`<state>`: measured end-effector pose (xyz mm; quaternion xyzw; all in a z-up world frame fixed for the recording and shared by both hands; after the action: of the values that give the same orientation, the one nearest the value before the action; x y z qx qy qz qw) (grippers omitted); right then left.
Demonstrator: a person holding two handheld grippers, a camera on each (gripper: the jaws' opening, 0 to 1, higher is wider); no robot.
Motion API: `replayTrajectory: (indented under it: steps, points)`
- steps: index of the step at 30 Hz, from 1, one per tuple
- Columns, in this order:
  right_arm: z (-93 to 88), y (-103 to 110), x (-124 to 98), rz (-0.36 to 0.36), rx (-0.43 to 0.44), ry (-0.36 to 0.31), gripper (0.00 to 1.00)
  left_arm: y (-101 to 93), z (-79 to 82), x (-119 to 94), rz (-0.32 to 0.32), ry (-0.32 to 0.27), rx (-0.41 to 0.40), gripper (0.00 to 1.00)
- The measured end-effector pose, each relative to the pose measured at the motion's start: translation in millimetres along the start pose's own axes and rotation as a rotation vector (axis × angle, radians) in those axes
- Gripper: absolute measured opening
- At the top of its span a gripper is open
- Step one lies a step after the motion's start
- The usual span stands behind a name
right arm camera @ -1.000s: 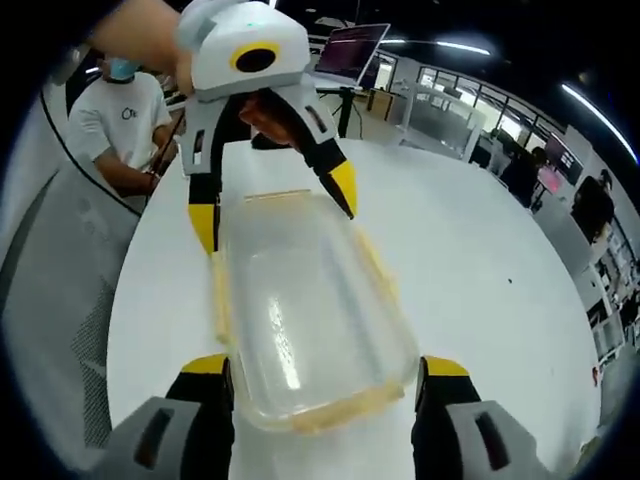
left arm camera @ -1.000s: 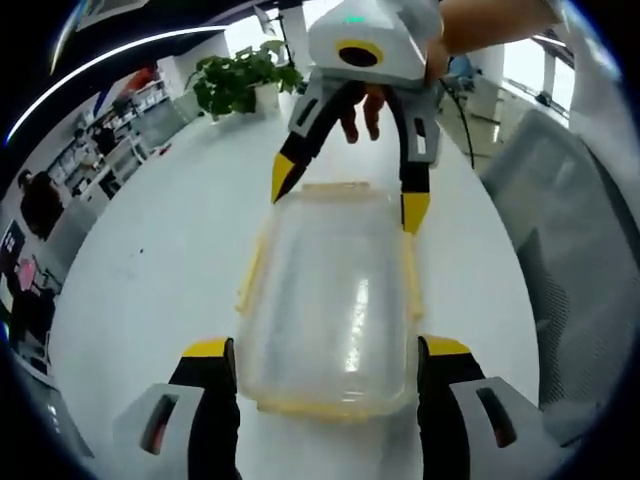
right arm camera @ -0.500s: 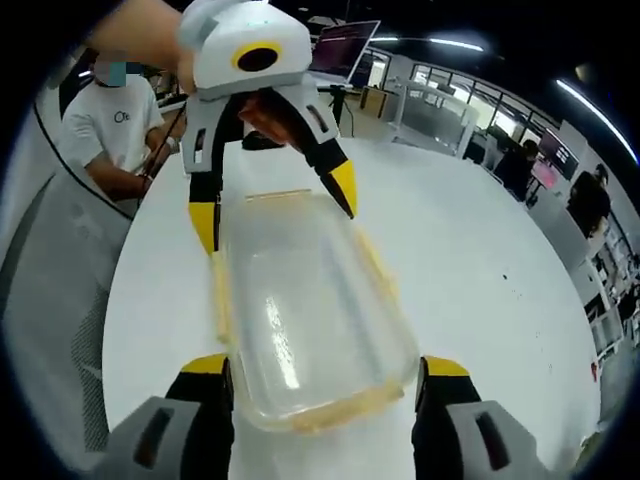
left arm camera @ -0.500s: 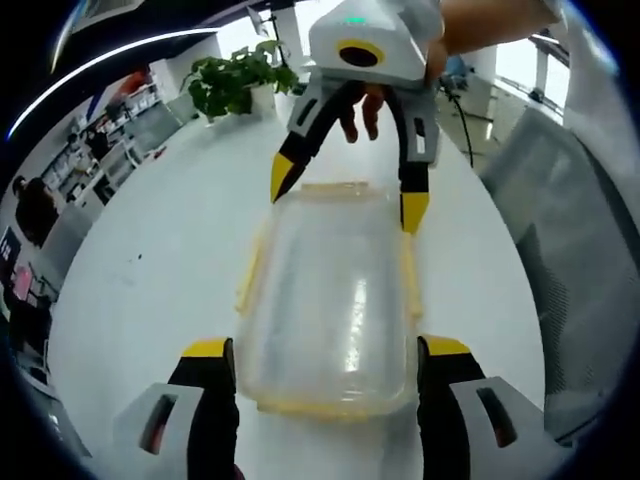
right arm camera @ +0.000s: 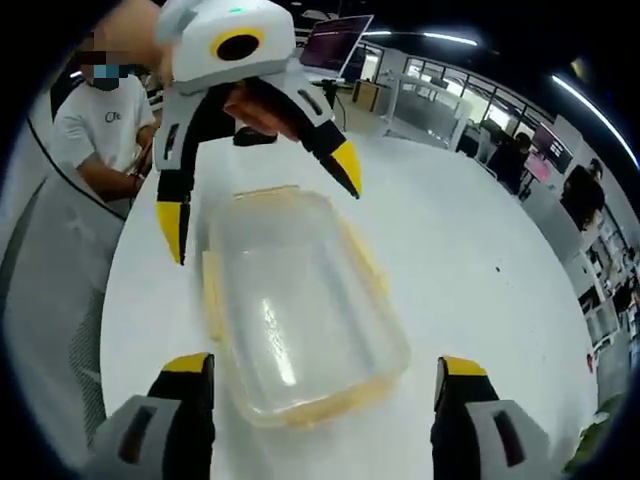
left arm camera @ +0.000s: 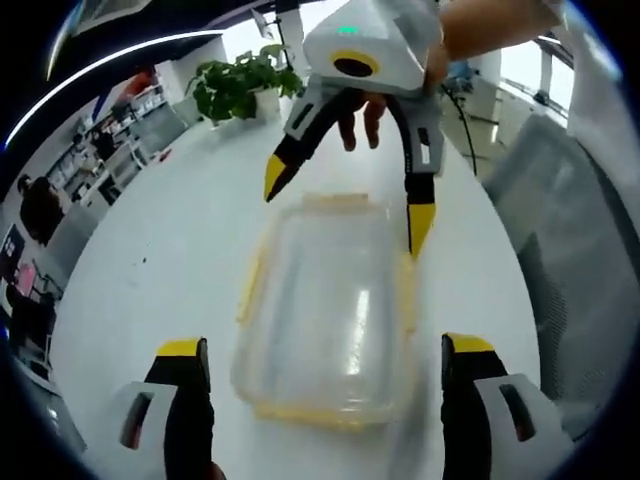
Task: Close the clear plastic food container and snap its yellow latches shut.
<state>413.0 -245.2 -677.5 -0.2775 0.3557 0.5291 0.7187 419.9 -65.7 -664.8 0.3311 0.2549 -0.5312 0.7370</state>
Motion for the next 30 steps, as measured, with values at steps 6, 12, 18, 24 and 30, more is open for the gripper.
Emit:
replayTrajectory:
  steps: [6,12,18,24,30]
  points:
    - [3.0,3.5,-4.7,0.006,0.007,-0.007,0.99,1.4,-1.3,-5.6,0.036,0.014,-0.038,0.99]
    - [5.3,9.3,-9.8,0.001,0.005,-0.012,0.99,-0.1,-2.0,-16.1,0.066,0.003,-0.072,0.99]
    - [6.4,14.9,-13.3,-0.004,0.007,-0.014,0.98,-6.2,-3.5,-24.1,0.089,0.006,-0.116,0.99]
    - [6.8,22.5,-19.0,-0.01,0.017,-0.025,0.98,-15.8,-5.8,-31.7,0.103,0.001,-0.138,0.99]
    - [8.9,32.9,-29.3,-0.021,0.034,-0.05,0.97,-23.4,-6.8,-43.5,0.121,-0.009,-0.177,0.99]
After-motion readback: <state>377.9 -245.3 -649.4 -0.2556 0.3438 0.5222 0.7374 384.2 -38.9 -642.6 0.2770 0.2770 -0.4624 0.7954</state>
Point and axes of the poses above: the point that each gripper's makers call its tool centre point, and the gripper's own axes: x roughly forward along the fingers, y roughly to its left, z roughly out of its top, the point moved 9 cm from there along -x, roughly backward along the fingers, and after that the axes turned 8 degrees about z, right-handed, at the moved point
